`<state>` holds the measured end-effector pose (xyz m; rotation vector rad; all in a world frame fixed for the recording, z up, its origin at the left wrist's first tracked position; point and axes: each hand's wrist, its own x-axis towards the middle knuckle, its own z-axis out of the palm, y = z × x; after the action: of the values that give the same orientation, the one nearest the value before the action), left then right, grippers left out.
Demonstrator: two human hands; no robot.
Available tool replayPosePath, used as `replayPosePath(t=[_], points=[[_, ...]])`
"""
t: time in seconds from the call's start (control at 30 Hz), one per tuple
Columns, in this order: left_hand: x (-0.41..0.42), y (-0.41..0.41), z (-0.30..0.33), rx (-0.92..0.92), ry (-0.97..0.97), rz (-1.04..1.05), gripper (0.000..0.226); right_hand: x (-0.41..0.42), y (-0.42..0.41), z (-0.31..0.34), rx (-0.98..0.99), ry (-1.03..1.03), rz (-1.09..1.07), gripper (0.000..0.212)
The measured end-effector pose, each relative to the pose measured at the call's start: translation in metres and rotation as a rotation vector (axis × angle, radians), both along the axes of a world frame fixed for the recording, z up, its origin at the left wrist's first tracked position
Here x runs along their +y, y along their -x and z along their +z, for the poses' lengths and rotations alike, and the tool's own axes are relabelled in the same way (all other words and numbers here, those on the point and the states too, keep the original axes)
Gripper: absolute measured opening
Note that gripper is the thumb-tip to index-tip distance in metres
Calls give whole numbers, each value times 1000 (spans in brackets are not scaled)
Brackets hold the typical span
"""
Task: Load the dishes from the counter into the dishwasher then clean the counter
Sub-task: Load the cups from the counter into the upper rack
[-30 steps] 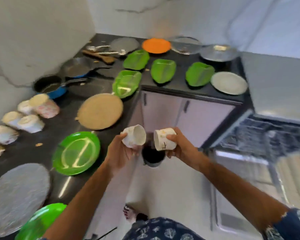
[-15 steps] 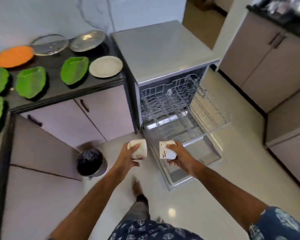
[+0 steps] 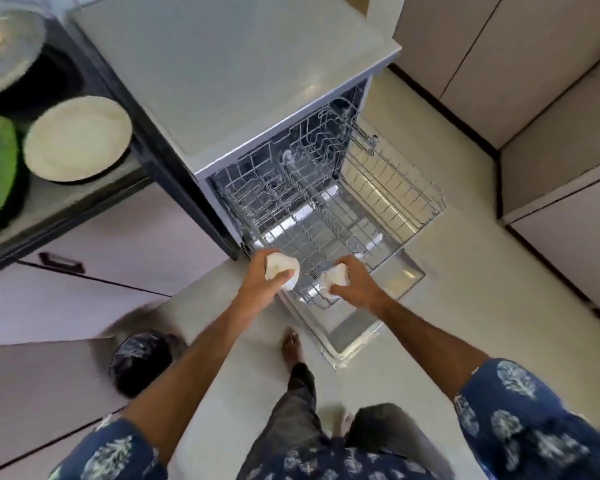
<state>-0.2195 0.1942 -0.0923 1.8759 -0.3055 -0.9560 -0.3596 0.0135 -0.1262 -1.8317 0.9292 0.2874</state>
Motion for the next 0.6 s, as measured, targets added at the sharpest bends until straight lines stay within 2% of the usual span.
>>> replayPosePath(t=[0.17,0.3,0.47,0.6], points=[[-29,-38,-43,-221,-167,-358,63,-13,-35,-50,89,103,141,66],[-62,-55,-69,-539,-259,-662,64,-8,-46,-89,156,182,285,70],[-102,-59,-105,-705,-396,-931,76,-5,-41,-124,232,309,374,70],[-125,-54,-127,-857,-479,-1148,72,-7,-40,-143,221,318,357,70]])
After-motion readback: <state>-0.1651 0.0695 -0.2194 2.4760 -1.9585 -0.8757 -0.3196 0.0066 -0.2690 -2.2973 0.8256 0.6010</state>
